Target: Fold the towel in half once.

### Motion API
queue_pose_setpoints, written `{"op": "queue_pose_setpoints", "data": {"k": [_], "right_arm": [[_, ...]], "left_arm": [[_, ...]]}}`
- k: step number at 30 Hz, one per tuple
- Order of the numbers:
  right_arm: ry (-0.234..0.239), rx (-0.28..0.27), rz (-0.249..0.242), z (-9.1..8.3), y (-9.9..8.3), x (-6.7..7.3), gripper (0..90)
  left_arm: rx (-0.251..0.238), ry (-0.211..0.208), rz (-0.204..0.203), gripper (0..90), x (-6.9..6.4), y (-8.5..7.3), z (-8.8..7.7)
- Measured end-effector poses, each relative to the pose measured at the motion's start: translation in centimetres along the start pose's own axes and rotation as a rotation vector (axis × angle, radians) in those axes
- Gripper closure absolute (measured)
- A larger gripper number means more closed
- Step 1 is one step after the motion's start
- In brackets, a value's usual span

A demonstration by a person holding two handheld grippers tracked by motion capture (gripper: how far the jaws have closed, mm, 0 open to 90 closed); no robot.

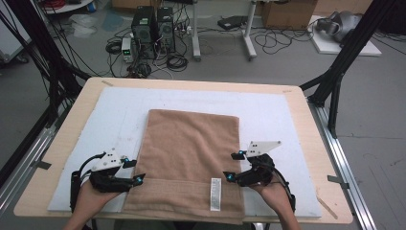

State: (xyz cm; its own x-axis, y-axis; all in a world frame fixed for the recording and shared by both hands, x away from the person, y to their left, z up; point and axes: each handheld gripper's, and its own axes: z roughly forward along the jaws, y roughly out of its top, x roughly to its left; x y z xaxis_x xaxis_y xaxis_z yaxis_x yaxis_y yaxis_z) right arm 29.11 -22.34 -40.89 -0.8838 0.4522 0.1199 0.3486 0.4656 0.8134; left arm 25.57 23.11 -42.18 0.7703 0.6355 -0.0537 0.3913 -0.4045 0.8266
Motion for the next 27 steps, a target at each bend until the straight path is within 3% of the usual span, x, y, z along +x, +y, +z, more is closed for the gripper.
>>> {"op": "queue_pose_setpoints", "data": {"k": [4,6,10,18,27], "right_arm": [[-0.013,-0.003,0.005,0.0,0.4,-0.4,21.3],[-0.011,-0.002,0.002,0.0,0.5,-0.5,21.3],[-0.015,-0.01,-0.004,0.1,0.9,-0.8,20.7],[-0.037,-0.02,-0.01,-0.1,2.4,-1.4,19.7],[-0.065,-0.014,-0.017,-0.6,3.7,-2.3,19.7]], "left_arm": [[0.001,0.019,-0.007,29.9,0.5,0.5,0.0],[-0.013,0.02,-0.016,29.6,0.5,0.7,-0.1],[0.004,0.022,0.0,29.2,0.7,1.2,-0.2],[-0.008,0.036,0.018,29.2,1.2,2.7,-0.4],[-0.022,0.033,0.011,29.3,1.7,3.3,-0.3]]}}
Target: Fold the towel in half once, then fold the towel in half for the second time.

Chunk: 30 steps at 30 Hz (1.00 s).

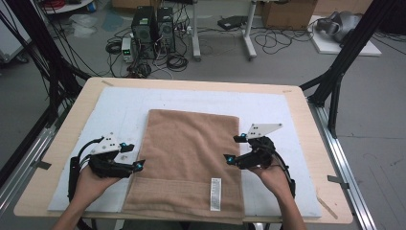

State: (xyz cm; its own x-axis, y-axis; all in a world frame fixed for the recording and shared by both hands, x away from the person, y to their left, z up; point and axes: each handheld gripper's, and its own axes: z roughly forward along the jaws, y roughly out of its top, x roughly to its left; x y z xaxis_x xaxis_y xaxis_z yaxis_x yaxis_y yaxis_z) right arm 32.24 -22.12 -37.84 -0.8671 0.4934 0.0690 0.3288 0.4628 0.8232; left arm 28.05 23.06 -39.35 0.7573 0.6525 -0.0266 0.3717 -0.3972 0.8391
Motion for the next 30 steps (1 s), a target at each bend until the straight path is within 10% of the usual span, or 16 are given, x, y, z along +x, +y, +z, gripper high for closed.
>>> {"op": "queue_pose_setpoints", "data": {"k": [20,30], "right_arm": [[-0.016,0.017,-0.013,0.1,0.7,-0.6,19.8],[-0.091,0.019,0.027,-0.1,1.8,-3.5,20.2]], "left_arm": [[0.003,0.023,0.003,30.0,1.2,1.3,0.2],[0.015,0.077,0.008,31.4,3.2,4.1,2.4]]}}
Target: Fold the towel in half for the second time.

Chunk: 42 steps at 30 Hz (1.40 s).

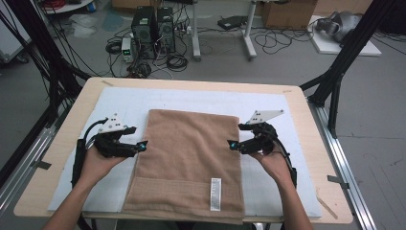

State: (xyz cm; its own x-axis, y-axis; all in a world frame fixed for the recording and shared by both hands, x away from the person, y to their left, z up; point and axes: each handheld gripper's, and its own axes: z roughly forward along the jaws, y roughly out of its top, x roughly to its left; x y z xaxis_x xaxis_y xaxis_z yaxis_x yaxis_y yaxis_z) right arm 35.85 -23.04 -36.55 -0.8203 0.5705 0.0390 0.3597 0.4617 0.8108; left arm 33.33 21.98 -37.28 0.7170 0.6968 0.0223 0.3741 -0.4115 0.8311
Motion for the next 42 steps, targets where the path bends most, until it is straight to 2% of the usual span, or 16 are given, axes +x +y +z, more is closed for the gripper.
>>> {"op": "queue_pose_setpoints", "data": {"k": [3,9,12,14,16,19,22,25,28,31,37,39,40,41,42], "right_arm": [[-0.018,-0.001,0.023,0.4,0.4,-1.0,20.2],[-0.061,0.034,0.024,2.6,0.2,-2.2,20.3],[-0.074,0.043,0.036,3.7,-0.2,-2.9,21.8],[-0.087,0.049,0.038,4.3,-0.6,-3.5,23.3],[-0.113,0.058,0.055,4.8,-1.0,-4.1,24.1],[-0.127,0.077,0.089,5.6,-1.8,-5.2,25.6],[-0.146,0.116,0.112,6.5,-2.4,-5.6,27.8],[-0.151,0.141,0.13,7.3,-2.9,-5.8,28.5],[-0.138,0.185,0.148,8.1,-3.4,-5.8,30.7],[-0.136,0.183,0.161,8.1,-3.4,-5.7,36.0],[-0.107,0.185,0.178,8.0,-3.1,-5.3,56.0],[-0.09,0.182,0.195,8.0,-3.2,-5.4,61.3],[-0.078,0.178,0.199,8.0,-3.2,-5.5,66.7],[-0.041,0.174,0.213,8.0,-3.2,-5.5,76.6],[-0.028,0.17,0.213,8.1,-3.2,-5.5,77.0]], "left_arm": [[-0.007,0.002,-0.02,33.9,0.7,0.5,1.1],[0.008,0.053,-0.059,35.3,2.3,0.2,3.7],[0.029,0.083,-0.071,37.2,3.1,-0.2,5.0],[0.044,0.087,-0.09,39.8,3.7,-0.6,5.8],[0.054,0.097,-0.111,40.9,4.1,-0.9,6.4],[0.076,0.114,-0.133,42.4,4.6,-1.4,7.3],[0.097,0.121,-0.156,43.3,5.0,-1.9,8.0],[0.142,0.151,-0.162,43.9,5.0,-2.3,8.5],[0.158,0.115,-0.185,48.0,5.1,-2.5,8.7],[0.163,0.1,-0.205,56.9,5.0,-2.5,8.7],[0.165,0.079,-0.229,67.6,5.1,-2.4,8.7],[0.159,0.048,-0.242,74.4,5.1,-2.5,8.7],[0.16,0.036,-0.249,78.6,5.1,-2.5,8.7],[0.158,0.035,-0.255,80.9,5.1,-2.5,8.7],[0.157,0.029,-0.258,81.5,5.2,-2.5,8.7]]}}
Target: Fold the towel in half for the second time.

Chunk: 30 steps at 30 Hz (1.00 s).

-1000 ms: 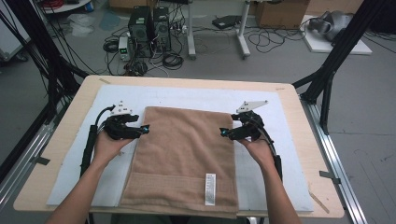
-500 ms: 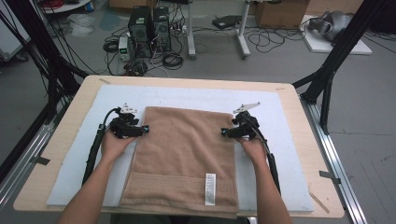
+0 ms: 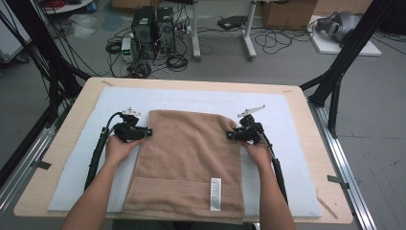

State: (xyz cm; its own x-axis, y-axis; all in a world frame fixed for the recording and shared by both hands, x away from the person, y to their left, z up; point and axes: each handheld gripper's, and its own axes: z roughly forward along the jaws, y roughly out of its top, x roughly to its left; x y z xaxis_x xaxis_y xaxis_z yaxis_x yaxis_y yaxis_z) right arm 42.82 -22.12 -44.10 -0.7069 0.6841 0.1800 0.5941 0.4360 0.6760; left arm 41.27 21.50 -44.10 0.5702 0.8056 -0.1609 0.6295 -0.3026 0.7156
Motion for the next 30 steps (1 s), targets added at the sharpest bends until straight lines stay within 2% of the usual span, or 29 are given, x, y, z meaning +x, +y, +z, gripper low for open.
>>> {"op": "queue_pose_setpoints", "data": {"k": [4,6,11,16,18,20,21,24,26,28,30], "right_arm": [[0.017,-0.001,0.006,-0.2,0.1,-0.1,79.0],[0.009,-0.006,-0.011,-0.4,0.2,-0.1,79.4],[-0.015,-0.083,-0.03,-2.0,1.8,0.0,79.7],[-0.034,-0.131,-0.074,-3.9,4.3,0.3,79.6],[-0.028,-0.15,-0.082,-4.5,5.0,0.6,79.6],[-0.006,-0.172,-0.091,-5.3,5.5,1.0,79.5],[0.01,-0.169,-0.09,-5.5,5.5,1.3,79.4],[0.052,-0.149,-0.123,-6.2,5.0,2.4,78.9],[0.08,-0.126,-0.132,-6.7,4.1,3.0,78.4],[0.1,-0.109,-0.15,-7.4,2.8,3.9,78.0],[0.118,-0.106,-0.151,-7.8,1.7,4.5,77.7]], "left_arm": [[-0.006,0.005,0.0,83.4,0.0,0.0,-0.1],[-0.013,0.018,0.012,83.8,0.0,0.1,-0.2],[-0.113,0.026,-0.019,84.1,0.1,0.9,-1.4],[-0.185,0.045,0.002,84.1,0.1,2.3,-3.2],[-0.218,0.052,0.013,84.1,0.1,2.6,-4.0],[-0.223,0.043,0.017,84.0,0.1,2.5,-4.7],[-0.213,0.04,0.032,83.9,0.0,2.3,-5.0],[-0.194,0.037,0.11,83.9,-0.8,1.5,-6.0],[-0.19,0.013,0.119,83.8,-1.1,0.7,-6.9],[-0.208,-0.01,0.132,83.8,-1.7,-0.4,-7.8],[-0.205,-0.021,0.178,83.7,-2.8,-1.8,-8.6]]}}
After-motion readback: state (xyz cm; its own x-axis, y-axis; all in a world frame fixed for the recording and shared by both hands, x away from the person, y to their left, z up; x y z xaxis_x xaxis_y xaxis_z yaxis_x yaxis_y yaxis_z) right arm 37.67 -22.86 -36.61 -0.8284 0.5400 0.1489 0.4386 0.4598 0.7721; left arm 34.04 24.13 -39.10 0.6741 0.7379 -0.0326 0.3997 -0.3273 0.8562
